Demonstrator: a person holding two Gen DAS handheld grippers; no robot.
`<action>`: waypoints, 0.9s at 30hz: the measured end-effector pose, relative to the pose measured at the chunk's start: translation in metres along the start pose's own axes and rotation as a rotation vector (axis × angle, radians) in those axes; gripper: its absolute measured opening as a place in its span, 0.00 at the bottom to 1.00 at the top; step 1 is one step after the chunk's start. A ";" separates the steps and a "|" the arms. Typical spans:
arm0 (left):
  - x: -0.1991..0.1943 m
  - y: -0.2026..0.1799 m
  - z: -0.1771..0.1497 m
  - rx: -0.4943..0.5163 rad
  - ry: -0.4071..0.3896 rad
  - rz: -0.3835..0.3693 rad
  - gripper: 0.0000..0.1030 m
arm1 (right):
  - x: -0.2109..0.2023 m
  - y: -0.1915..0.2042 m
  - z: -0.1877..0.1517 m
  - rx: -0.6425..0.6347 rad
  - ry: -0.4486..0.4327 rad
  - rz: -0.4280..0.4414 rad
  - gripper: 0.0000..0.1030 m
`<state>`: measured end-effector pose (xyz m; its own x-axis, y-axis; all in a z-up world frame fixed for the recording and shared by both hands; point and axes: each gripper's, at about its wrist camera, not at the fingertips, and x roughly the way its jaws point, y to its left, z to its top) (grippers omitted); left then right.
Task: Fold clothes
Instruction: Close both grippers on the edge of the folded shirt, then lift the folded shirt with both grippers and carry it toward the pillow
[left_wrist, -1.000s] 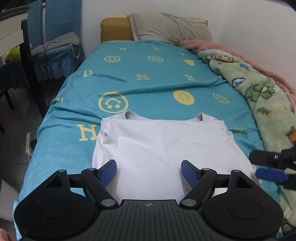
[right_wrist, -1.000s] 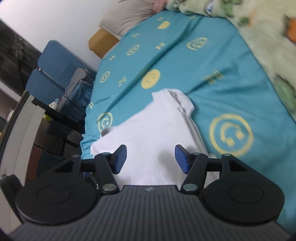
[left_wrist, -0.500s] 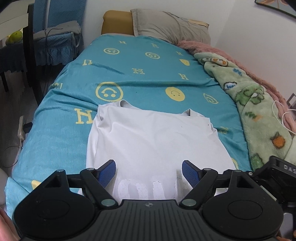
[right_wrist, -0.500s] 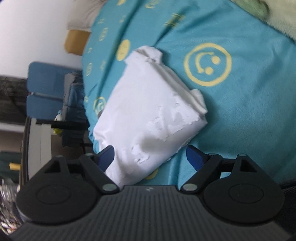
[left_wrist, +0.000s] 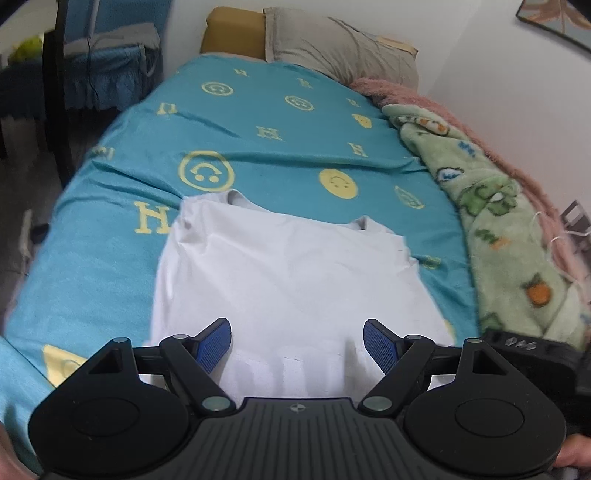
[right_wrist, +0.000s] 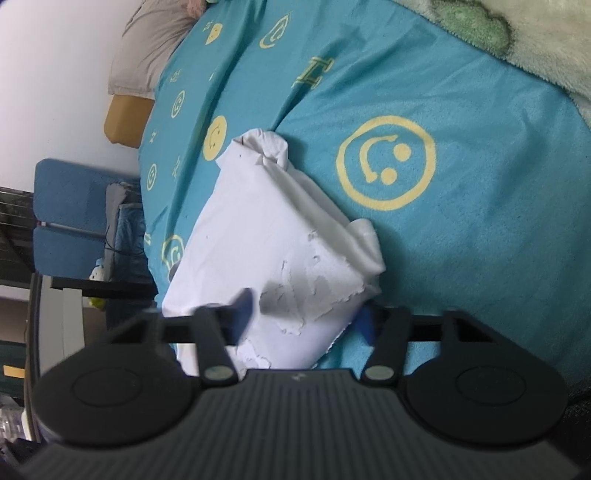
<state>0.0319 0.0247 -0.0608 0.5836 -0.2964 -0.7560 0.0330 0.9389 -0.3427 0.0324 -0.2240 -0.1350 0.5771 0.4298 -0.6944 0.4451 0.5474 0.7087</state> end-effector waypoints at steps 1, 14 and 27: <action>-0.001 0.001 0.001 -0.020 0.016 -0.045 0.78 | -0.002 0.000 0.000 -0.004 -0.010 0.002 0.32; 0.034 0.025 -0.023 -0.369 0.303 -0.474 0.81 | -0.017 0.008 -0.002 -0.042 -0.089 0.153 0.13; 0.067 0.027 -0.043 -0.553 0.344 -0.518 0.86 | -0.025 0.010 -0.002 -0.033 -0.116 0.208 0.12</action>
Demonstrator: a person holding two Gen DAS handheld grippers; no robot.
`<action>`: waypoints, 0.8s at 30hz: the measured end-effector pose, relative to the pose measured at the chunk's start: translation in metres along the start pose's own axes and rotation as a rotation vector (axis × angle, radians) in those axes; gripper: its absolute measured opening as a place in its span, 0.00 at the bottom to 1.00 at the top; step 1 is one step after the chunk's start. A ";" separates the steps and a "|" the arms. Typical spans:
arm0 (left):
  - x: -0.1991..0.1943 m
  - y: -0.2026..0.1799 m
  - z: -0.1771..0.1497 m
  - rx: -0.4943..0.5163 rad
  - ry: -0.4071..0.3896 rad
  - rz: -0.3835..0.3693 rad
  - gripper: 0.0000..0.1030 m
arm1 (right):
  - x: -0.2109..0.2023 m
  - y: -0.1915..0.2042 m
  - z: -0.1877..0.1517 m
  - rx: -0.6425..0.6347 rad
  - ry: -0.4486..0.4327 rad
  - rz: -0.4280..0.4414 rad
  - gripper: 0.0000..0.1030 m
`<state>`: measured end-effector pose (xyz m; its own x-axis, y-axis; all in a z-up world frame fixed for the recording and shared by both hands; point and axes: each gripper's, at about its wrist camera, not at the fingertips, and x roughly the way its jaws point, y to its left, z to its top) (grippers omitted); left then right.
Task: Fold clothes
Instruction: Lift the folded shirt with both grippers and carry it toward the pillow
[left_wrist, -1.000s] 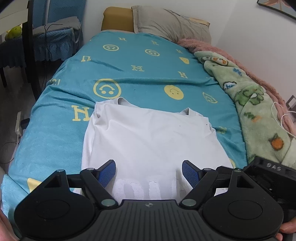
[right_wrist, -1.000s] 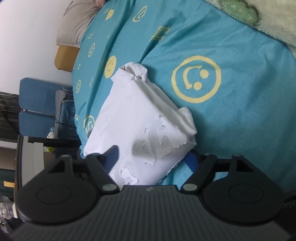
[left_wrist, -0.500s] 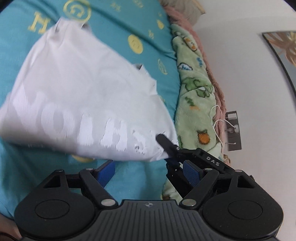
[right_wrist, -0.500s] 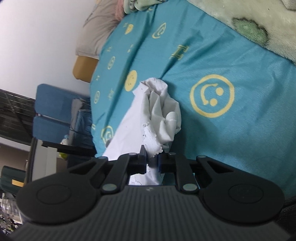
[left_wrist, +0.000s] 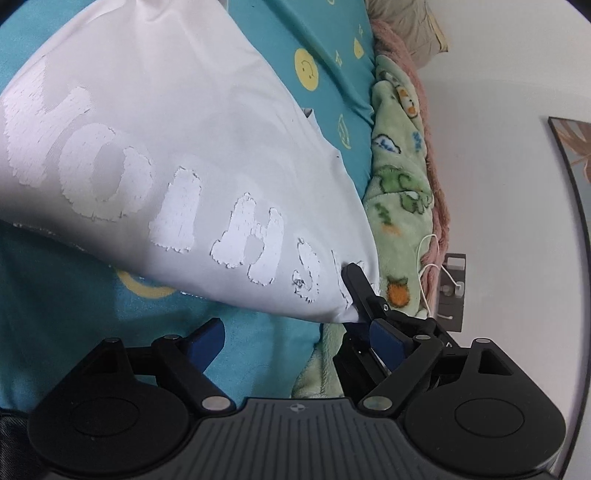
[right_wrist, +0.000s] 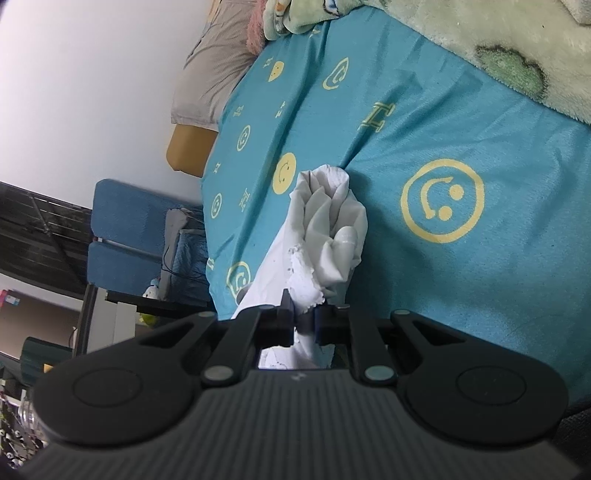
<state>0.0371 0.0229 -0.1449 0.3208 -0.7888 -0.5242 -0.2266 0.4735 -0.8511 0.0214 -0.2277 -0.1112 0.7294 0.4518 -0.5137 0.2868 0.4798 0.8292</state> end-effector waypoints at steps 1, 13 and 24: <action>0.001 0.004 0.001 -0.020 0.002 0.001 0.86 | 0.000 0.000 0.000 0.000 -0.001 0.002 0.12; -0.043 0.069 0.011 -0.383 -0.285 -0.035 0.75 | -0.008 -0.008 0.003 0.064 -0.039 0.016 0.12; -0.063 0.052 0.009 -0.282 -0.428 -0.019 0.20 | 0.005 -0.024 0.005 0.193 0.091 -0.007 0.17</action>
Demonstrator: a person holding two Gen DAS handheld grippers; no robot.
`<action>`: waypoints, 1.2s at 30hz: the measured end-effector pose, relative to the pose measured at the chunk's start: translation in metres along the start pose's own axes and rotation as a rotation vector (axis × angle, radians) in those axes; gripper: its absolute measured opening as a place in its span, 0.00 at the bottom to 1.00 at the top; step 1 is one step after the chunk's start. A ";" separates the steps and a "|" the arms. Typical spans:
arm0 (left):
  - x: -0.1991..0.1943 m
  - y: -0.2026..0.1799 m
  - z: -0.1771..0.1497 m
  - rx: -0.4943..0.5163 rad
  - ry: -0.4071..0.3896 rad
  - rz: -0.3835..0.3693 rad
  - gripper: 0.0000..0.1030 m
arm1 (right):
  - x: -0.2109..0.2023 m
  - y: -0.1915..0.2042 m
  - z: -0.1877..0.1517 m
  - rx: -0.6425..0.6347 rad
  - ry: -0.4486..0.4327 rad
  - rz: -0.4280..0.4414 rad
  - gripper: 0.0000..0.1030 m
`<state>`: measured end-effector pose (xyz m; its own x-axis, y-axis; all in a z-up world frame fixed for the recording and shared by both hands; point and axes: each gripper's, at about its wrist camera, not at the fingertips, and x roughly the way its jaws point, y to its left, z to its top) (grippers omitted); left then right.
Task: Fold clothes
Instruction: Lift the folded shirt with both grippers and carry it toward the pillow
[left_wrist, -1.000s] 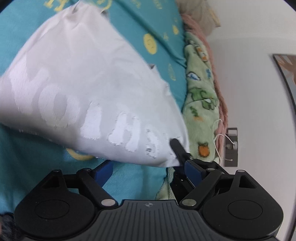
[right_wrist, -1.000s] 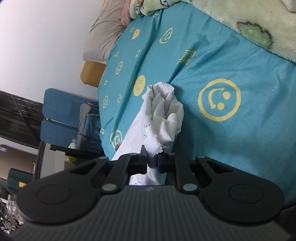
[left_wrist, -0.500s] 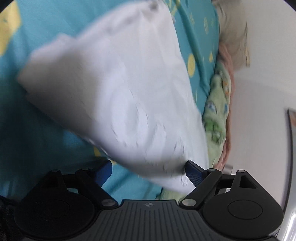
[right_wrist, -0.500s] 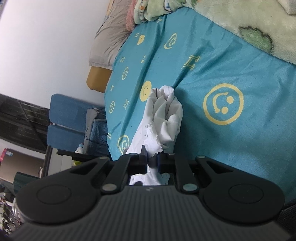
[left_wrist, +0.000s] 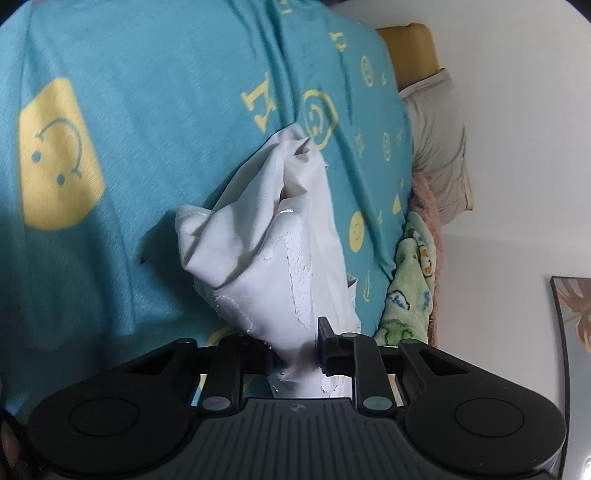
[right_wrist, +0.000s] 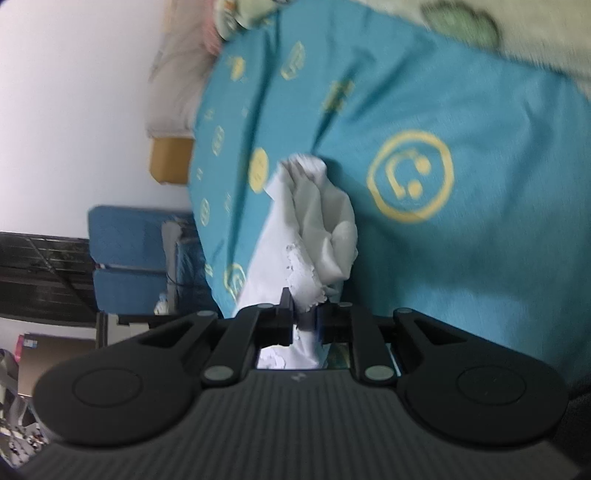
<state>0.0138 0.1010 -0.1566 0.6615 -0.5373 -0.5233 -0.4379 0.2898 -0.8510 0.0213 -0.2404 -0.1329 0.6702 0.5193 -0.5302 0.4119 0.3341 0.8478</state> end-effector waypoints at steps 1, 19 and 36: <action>-0.001 -0.003 0.000 0.008 -0.006 -0.006 0.19 | 0.004 0.000 -0.001 0.006 0.031 0.015 0.29; -0.022 -0.016 0.003 0.057 -0.046 -0.024 0.18 | -0.042 -0.007 -0.006 0.077 -0.180 0.028 0.79; -0.025 -0.026 0.003 0.138 -0.043 0.029 0.18 | 0.041 -0.008 -0.034 0.107 0.139 0.031 0.73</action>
<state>0.0107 0.1094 -0.1219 0.6768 -0.4932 -0.5466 -0.3710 0.4129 -0.8318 0.0250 -0.1948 -0.1618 0.5951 0.6342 -0.4936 0.4608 0.2340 0.8561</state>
